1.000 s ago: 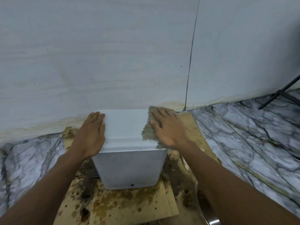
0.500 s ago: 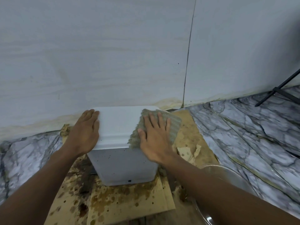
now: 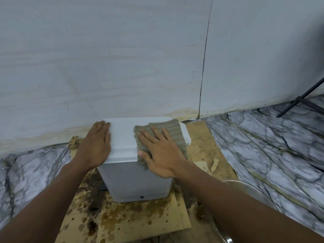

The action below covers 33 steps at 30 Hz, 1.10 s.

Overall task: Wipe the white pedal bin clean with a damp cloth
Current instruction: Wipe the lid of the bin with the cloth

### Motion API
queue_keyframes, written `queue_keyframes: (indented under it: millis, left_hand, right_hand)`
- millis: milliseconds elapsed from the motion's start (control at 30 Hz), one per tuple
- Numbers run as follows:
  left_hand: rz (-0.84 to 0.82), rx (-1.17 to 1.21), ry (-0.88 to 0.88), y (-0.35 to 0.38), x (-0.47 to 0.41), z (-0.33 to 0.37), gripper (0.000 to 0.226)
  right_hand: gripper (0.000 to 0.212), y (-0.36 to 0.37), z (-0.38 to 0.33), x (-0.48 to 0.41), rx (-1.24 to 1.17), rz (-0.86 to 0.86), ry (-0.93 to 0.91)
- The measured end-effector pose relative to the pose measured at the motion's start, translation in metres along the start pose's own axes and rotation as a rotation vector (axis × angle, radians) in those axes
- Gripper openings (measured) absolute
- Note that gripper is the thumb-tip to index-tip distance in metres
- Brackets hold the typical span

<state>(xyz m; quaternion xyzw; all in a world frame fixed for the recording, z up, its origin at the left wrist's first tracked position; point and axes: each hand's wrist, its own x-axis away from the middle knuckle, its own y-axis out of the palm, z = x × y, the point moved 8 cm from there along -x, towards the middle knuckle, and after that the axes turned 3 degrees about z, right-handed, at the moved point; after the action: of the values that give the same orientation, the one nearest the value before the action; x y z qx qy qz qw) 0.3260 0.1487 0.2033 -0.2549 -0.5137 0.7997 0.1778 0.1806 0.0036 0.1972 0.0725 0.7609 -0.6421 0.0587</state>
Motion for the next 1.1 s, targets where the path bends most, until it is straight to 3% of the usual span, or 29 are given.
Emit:
queue_keyframes:
  millis: [100,200,267,333,400,500,633,767,933,1100]
  left_hand:
    - [-0.049,-0.031,-0.031,-0.004,-0.006,0.007,0.051]
    - [-0.027,-0.058,-0.052,-0.013,-0.011,0.029,0.053]
    - [0.017,0.026,0.003,-0.013,-0.005,0.064,0.055]
    - [0.004,0.092,0.127,-0.004,0.002,0.103,0.054]
    - [-0.043,0.063,0.193,0.006,0.002,0.117,0.053]
    - [-0.048,-0.051,0.112,0.004,-0.013,0.086,0.054]
    - [-0.116,-0.185,0.046,0.008,-0.013,0.054,0.058]
    - [-0.122,-0.213,0.072,0.011,-0.012,0.056,0.059]
    - [-0.117,-0.246,0.078,0.014,-0.014,0.054,0.059]
    - [-0.109,-0.230,0.069,0.013,-0.012,0.048,0.060]
  right_hand:
    - [0.061,-0.007,-0.001,-0.005,-0.137,-0.024,-0.009]
    - [0.051,-0.020,0.003,-0.009,-0.579,-0.030,0.089]
    - [0.046,-0.027,0.016,-0.008,-0.726,0.052,0.153]
    - [0.047,-0.033,0.034,-0.004,-0.587,0.116,0.183]
    - [0.054,-0.027,0.043,0.003,-0.350,0.046,0.172]
    - [0.060,-0.019,0.037,0.010,-0.120,0.003,0.095]
    - [0.061,-0.012,0.031,-0.001,-0.003,0.045,0.094]
    - [0.060,-0.006,0.041,0.004,-0.043,0.064,0.117]
    - [0.059,-0.010,0.071,0.028,-0.181,0.121,0.316]
    - [0.062,-0.007,0.049,0.042,-0.179,0.173,0.373]
